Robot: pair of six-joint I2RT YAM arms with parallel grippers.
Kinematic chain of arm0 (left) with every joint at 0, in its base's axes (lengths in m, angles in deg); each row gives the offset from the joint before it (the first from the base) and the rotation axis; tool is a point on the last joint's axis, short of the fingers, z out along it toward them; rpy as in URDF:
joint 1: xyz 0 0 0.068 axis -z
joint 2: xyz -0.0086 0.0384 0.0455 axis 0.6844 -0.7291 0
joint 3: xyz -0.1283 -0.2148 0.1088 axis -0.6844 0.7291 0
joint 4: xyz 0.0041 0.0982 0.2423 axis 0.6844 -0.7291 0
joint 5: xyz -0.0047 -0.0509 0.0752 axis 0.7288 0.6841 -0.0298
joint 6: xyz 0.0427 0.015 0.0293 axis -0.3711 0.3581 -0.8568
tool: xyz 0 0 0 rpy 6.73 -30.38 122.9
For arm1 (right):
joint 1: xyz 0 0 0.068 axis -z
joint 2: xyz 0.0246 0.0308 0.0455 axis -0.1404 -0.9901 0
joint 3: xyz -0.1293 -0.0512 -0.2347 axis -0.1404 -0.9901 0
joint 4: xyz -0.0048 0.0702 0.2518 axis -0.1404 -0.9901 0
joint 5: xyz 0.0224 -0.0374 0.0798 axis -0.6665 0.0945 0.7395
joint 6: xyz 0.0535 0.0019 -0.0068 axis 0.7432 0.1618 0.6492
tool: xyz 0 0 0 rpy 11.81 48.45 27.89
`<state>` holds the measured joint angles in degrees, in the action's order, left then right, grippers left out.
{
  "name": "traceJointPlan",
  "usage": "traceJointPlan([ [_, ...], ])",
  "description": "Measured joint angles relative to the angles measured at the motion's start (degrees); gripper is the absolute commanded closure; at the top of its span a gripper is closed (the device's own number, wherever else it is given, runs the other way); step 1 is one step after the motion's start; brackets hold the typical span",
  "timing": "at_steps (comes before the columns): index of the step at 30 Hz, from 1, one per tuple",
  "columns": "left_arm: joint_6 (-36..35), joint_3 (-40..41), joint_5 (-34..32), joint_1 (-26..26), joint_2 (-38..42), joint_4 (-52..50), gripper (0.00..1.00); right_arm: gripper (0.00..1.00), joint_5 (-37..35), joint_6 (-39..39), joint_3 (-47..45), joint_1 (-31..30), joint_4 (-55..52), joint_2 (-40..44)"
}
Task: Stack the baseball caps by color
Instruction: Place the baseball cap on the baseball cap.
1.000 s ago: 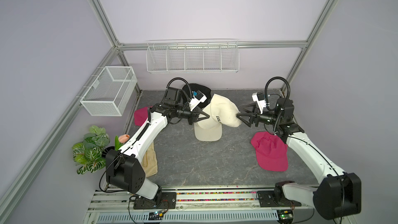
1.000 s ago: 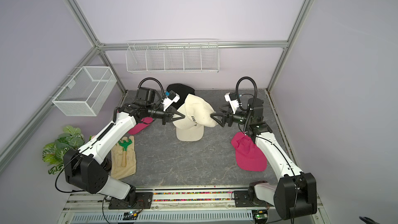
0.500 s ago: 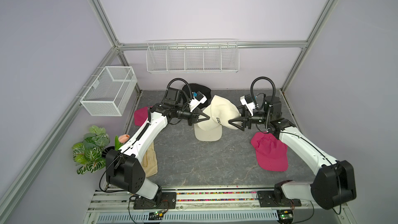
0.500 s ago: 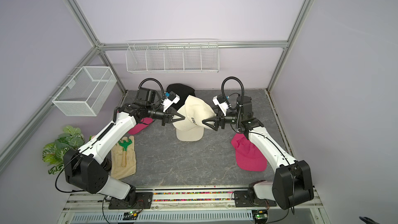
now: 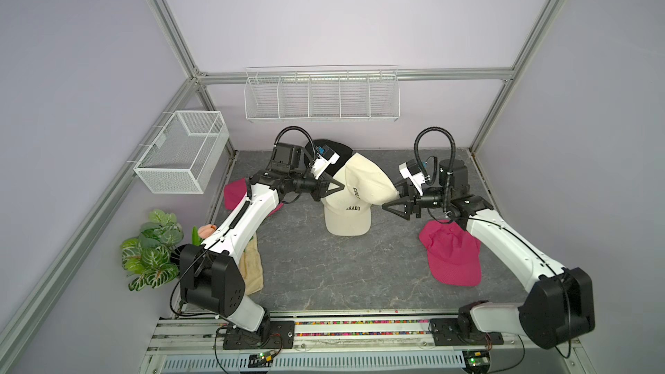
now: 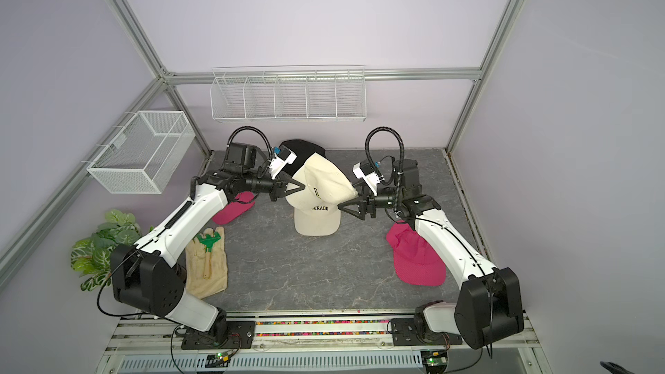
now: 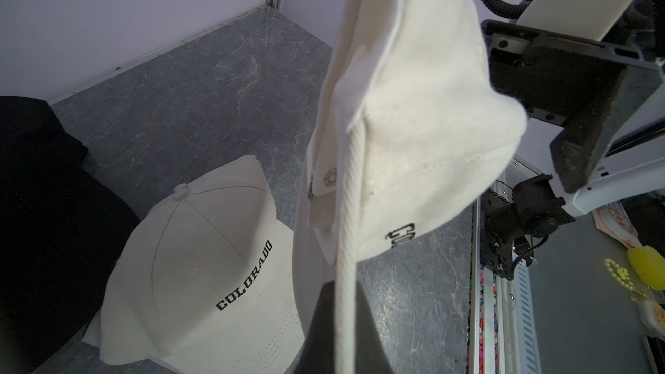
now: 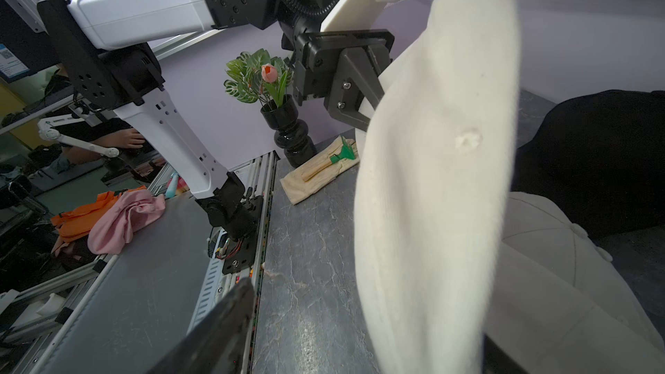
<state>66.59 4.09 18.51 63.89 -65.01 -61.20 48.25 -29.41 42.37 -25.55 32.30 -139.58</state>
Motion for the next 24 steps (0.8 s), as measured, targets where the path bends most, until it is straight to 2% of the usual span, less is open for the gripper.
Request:
traceJointPlan([
  [8,1.3,-0.3,-2.4,0.0,-0.2,0.6,1.00,0.33,0.3,-0.5,0.0,-2.3,-0.4,0.5],
  [17,1.2,-0.3,-2.2,-0.1,-0.2,1.2,1.00,0.37,-0.6,-0.1,0.6,-2.6,0.0,-0.8],
  [24,0.1,0.1,-1.7,-0.1,-0.2,1.4,1.00,0.35,-0.9,0.9,0.7,-2.6,1.0,-1.9],
])
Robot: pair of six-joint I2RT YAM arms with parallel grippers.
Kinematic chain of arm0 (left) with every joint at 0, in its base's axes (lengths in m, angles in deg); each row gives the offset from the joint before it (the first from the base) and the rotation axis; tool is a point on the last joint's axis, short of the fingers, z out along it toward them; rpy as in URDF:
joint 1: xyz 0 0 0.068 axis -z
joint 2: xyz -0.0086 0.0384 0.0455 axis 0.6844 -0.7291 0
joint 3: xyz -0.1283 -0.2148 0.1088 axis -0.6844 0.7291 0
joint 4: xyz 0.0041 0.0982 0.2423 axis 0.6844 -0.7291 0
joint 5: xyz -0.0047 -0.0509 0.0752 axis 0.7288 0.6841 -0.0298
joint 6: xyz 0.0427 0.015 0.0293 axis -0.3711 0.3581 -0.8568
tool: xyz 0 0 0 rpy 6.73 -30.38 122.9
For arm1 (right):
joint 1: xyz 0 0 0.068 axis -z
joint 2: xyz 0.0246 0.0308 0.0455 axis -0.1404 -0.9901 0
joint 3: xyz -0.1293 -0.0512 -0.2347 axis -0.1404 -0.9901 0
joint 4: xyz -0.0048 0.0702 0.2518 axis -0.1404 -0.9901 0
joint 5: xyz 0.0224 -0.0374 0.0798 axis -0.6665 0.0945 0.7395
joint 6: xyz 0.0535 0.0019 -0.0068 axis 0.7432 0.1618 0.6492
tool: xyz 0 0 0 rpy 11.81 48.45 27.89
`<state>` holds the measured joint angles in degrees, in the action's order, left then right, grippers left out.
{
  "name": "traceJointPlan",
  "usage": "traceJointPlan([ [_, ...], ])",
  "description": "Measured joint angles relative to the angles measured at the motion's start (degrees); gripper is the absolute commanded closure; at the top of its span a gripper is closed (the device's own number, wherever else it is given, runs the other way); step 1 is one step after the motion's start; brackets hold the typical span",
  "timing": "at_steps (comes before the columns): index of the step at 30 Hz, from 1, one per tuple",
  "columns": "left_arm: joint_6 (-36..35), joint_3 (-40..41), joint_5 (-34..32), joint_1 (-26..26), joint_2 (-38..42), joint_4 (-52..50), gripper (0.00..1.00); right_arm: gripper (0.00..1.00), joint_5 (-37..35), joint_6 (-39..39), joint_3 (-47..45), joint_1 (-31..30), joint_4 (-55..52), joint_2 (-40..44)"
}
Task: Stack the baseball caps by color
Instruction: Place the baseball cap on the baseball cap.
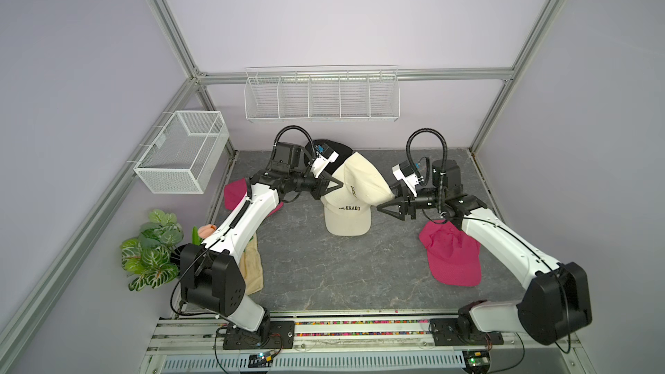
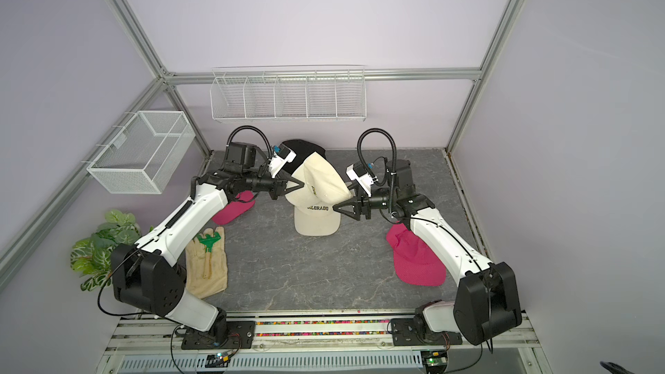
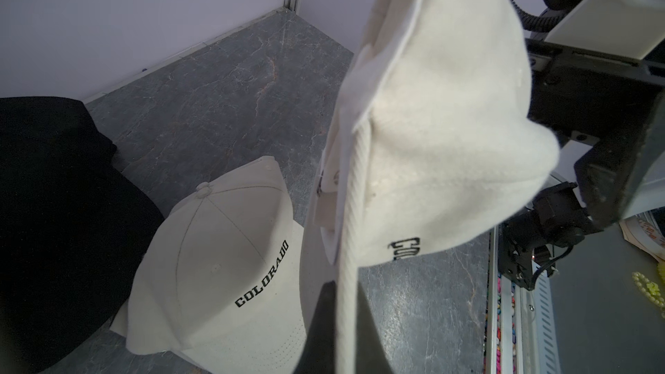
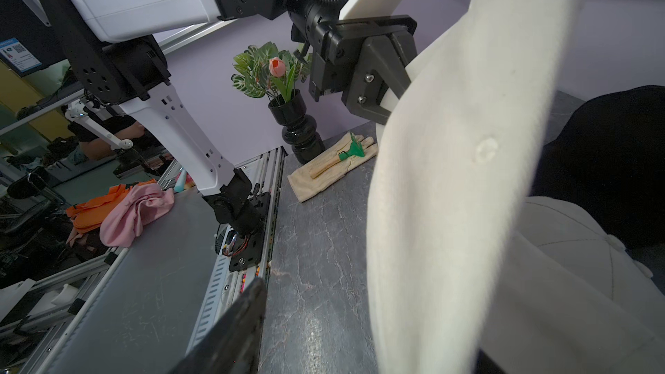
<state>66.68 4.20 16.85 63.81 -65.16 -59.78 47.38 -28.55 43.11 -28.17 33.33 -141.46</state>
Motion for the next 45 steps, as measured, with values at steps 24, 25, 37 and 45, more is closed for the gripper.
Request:
traceJointPlan([
  [24,-0.3,0.0,1.1,-1.4,-0.4,0.0,1.00,0.58,1.6,-9.7,4.2,-1.8,-10.7,-0.2],
  [25,-0.3,0.0,1.1,-1.4,-0.5,-0.1,1.00,0.63,1.4,-9.7,4.3,-1.8,-10.9,-0.3],
  [37,0.2,1.5,0.3,-1.4,-0.5,0.6,1.00,0.93,-3.3,-8.6,4.7,-1.8,-10.6,-0.9],
  [45,4.9,6.1,-8.8,-1.5,0.7,7.8,0.35,0.93,-12.0,-12.2,4.7,-2.9,-12.6,-0.3],
])
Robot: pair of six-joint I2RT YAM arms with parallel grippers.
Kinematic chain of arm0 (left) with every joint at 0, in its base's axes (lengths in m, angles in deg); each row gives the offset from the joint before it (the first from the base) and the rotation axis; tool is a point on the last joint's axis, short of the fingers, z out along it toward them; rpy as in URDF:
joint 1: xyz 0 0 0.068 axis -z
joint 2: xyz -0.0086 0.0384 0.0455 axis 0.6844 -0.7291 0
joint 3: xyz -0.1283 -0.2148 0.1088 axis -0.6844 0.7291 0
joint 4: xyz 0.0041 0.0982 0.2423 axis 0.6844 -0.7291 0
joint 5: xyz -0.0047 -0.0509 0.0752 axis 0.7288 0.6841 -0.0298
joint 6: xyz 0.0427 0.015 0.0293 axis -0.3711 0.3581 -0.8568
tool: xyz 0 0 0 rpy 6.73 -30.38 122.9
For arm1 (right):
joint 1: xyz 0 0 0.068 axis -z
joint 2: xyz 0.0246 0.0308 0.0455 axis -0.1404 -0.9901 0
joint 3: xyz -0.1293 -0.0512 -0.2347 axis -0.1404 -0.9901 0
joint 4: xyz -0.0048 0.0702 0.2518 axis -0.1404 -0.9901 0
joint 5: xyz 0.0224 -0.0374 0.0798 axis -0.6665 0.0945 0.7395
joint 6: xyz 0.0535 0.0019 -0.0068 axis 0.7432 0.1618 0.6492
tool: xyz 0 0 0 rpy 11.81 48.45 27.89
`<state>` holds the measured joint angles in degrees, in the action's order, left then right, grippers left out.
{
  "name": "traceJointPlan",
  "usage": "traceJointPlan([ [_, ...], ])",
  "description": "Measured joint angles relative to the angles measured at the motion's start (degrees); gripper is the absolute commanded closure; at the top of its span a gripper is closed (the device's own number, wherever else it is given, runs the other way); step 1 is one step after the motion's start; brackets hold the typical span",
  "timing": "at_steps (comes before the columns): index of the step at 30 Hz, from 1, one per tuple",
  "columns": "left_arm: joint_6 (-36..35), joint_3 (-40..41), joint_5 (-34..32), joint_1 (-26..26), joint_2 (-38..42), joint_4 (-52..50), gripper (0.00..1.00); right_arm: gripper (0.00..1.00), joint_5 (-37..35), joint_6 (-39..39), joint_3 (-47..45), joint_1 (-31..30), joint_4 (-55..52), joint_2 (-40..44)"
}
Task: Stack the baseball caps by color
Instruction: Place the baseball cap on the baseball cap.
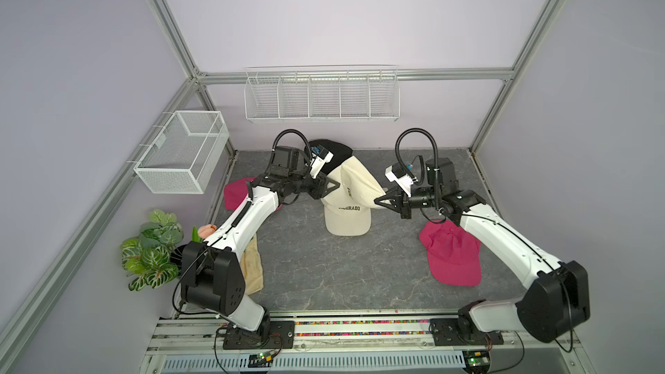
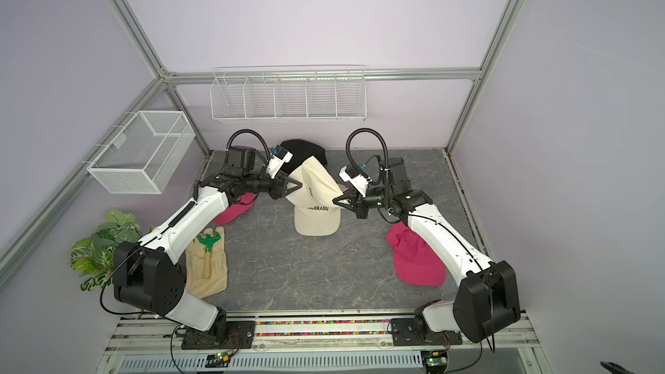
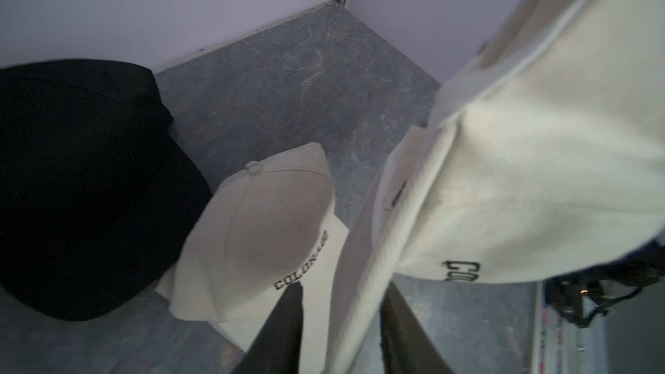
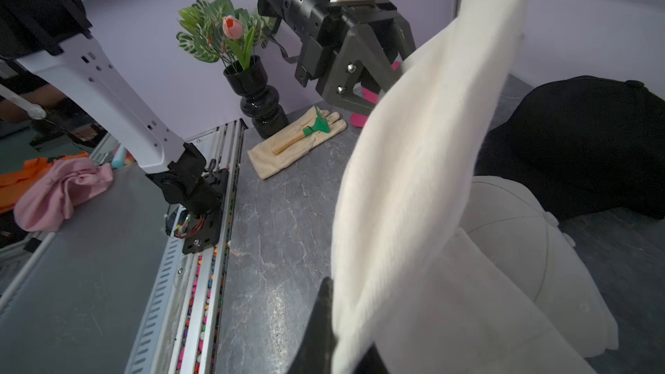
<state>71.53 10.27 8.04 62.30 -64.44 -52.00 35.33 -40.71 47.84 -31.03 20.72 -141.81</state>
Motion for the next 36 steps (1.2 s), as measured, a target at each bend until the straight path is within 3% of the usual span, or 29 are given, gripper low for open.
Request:
traceJointPlan([
  [2,0.4,2.6,-2.0,-0.4,1.9,1.9,0.27,0.93,-2.0,-3.1,0.0,-0.6,-2.8,0.2],
  [5,-0.4,4.7,-3.3,-0.7,5.0,2.9,0.21,0.93,-4.5,-8.0,0.3,-1.6,-8.0,0.1],
  [12,-4.0,3.9,-0.2,0.1,8.1,0.9,0.09,0.92,-5.9,-19.8,4.5,-4.3,-21.2,-2.2],
  [21,-12.8,3.9,6.2,7.1,8.1,-5.2,0.12,0.87,-5.9,-35.2,6.2,-8.3,-31.1,-5.0],
  [31,-21.0,3.5,12.6,10.3,6.8,-10.6,0.18,0.84,-8.0,-43.8,10.4,-12.4,-38.5,-7.5],
  [36,-24.7,1.6,14.2,11.6,3.7,-14.4,0.21,0.93,-8.0,-46.6,11.1,-13.0,-39.3,-7.5],
])
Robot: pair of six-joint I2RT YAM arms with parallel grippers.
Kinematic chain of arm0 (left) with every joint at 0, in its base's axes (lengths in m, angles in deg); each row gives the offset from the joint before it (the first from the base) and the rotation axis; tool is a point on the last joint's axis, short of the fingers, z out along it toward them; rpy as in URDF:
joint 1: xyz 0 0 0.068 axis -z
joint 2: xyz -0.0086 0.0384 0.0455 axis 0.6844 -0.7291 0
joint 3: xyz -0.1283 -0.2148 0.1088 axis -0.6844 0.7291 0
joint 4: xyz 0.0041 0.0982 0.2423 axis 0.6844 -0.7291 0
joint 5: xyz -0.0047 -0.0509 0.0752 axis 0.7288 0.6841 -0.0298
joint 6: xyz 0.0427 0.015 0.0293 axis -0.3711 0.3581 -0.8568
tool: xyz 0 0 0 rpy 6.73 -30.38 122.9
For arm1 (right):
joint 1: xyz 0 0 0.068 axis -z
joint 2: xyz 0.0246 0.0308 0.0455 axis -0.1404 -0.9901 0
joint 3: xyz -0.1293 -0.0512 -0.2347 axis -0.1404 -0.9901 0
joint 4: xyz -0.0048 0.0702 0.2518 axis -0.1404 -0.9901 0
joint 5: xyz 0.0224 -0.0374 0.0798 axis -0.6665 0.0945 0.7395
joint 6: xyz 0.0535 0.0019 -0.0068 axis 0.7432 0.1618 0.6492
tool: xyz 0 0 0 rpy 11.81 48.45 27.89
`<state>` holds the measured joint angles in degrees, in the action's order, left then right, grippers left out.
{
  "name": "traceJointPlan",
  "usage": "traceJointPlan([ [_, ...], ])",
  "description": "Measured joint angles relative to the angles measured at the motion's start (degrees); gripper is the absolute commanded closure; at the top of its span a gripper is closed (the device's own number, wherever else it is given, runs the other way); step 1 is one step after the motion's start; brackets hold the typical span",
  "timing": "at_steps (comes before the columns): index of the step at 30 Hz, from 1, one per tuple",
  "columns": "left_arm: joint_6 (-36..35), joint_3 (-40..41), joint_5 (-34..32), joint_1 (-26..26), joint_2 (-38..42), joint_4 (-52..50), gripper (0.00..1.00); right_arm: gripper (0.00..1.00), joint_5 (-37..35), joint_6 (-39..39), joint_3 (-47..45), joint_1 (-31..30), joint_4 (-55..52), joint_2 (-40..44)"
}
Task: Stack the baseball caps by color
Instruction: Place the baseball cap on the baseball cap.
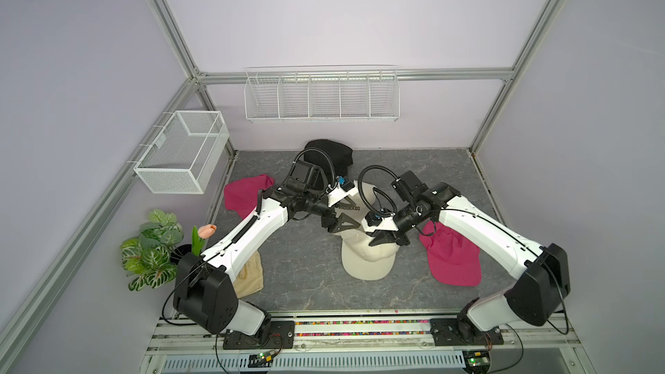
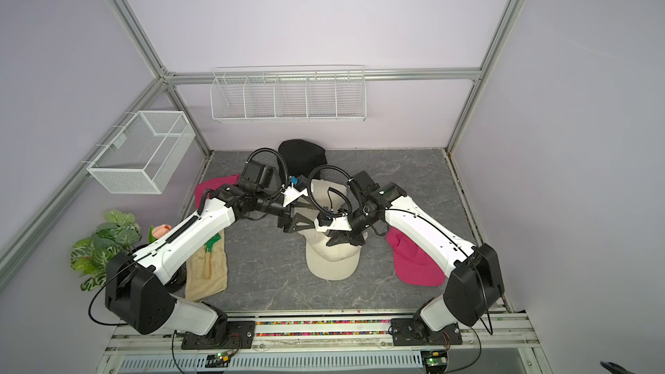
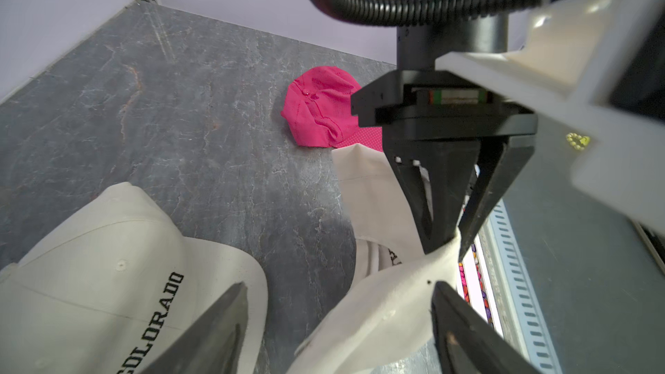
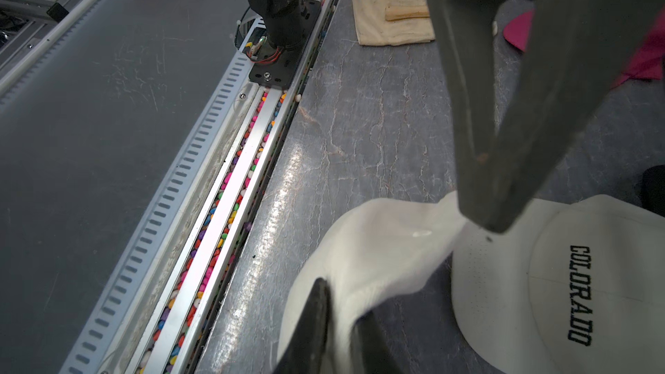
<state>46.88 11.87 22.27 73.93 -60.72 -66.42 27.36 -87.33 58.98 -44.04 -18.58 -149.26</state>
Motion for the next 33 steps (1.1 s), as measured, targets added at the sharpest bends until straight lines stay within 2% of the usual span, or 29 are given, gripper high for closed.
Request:
traceJointPlan([
  [7,-6.7,-0.4,3.4,0.6,-2.0,-6.8,0.19,0.93,0.2,-1.1,-0.2,-0.1,2.1,0.6],
  [13,-9.9,-0.6,2.8,0.6,-4.0,-11.0,0.22,0.94,0.2,-1.3,-0.3,-0.1,3.4,1.9],
  [15,-9.6,-0.6,2.0,0.6,-4.5,-10.9,0.29,0.93,0.4,-1.3,-0.4,-0.1,3.6,2.4],
  [17,-9.6,-0.7,1.6,0.6,-4.8,-10.9,0.41,0.93,0.6,-1.4,-0.4,-0.1,3.7,3.0],
  [22,-11.5,-2.1,2.1,0.7,-5.2,-13.4,0.99,0.93,1.6,-1.4,-0.6,1.0,4.3,3.8],
  [25,-12.6,-2.5,3.3,0.3,-4.8,-13.9,1.00,0.84,3.1,-1.2,-1.1,2.5,5.2,3.9],
  [27,-12.5,-2.4,4.2,-0.5,-4.2,-13.6,1.00,0.69,4.4,-0.7,-1.8,3.5,5.9,3.9],
  [29,-12.5,-2.1,5.5,-1.7,-2.9,-12.8,1.00,0.60,6.0,-0.7,-3.0,4.6,7.3,4.1],
  [33,-12.8,-1.0,9.5,-5.7,1.5,-11.1,1.00,0.52,9.4,-0.9,-5.9,7.7,9.2,4.7],
])
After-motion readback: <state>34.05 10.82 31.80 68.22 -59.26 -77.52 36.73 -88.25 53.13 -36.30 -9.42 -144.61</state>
